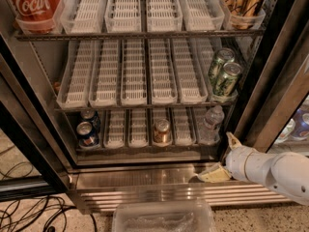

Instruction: Pick water bottle from bottom shelf of fridge

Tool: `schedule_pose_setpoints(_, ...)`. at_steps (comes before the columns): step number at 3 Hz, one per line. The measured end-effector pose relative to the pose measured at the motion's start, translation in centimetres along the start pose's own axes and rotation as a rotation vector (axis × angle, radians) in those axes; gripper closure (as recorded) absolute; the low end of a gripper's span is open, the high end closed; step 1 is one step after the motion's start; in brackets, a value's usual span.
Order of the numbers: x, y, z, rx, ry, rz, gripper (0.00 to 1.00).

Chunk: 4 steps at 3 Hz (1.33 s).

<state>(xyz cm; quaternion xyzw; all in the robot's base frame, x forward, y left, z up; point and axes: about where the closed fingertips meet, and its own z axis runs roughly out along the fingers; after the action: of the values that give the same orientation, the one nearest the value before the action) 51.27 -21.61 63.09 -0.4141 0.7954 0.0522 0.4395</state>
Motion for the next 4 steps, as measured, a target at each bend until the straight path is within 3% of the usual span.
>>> schedule_pose_setpoints(1, 0.0, 0.0, 0.0, 0.0, 0.0, 0.0, 0.0)
schedule_pose_setpoints(3, -1.3, 0.6, 1.7, 0.101, -0.107, 0.088, 0.0)
schedule_pose_setpoints(4, -3.1, 0.2, 3.2, 0.305, -0.2, 0.226, 0.0)
